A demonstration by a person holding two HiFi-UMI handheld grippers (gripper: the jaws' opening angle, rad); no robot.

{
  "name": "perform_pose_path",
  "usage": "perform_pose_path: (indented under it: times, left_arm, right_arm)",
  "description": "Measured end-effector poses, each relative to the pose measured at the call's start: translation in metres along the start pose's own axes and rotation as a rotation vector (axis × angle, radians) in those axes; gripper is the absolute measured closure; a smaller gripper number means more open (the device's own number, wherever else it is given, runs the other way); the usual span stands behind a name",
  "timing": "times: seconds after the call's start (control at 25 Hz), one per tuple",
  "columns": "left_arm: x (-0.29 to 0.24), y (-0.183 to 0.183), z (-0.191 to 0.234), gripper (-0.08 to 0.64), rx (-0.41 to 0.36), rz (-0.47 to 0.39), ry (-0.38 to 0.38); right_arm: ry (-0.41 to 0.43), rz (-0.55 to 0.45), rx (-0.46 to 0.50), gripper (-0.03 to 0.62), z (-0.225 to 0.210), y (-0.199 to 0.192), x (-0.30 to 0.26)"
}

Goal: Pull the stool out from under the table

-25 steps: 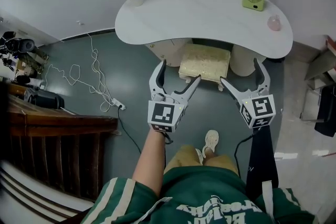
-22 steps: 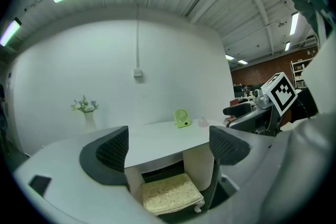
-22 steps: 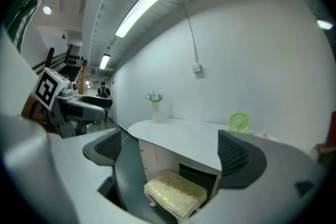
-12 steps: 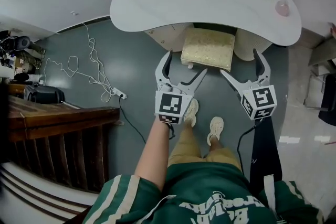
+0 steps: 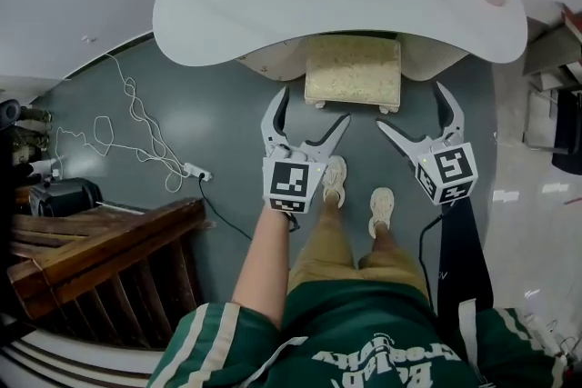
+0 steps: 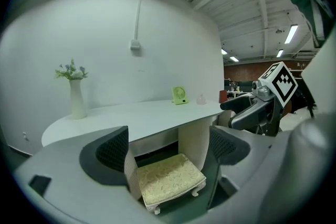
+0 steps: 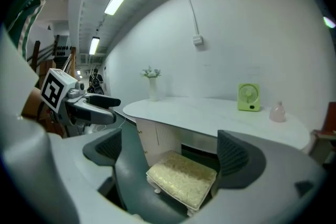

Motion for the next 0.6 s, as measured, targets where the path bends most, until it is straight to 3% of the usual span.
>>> perform_pose_path:
  times: [0.28,0.6]
  left_arm:
    - [-0.058,-0.064,0.048,0.072,0.005,0.087,-0.103]
    - [-0.106,-0.127,0.083,0.072,0.0,0.155,-0.181]
  right_arm:
    - [-0.062,0.067,-0.064,0.018,0.004,-0.036,-0.063]
    - [-0.091,0.157,-0.071,0.023,0.005,-0.085,-0.125]
Point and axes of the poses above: the fingertips, and each gripper's own axes: x backward along the fingers, z to its left, y out of its top, the point moved 7 cm from there along x, backward along the fingers, and after that the axes turned 7 degrees about z, right-handed, at the moved point
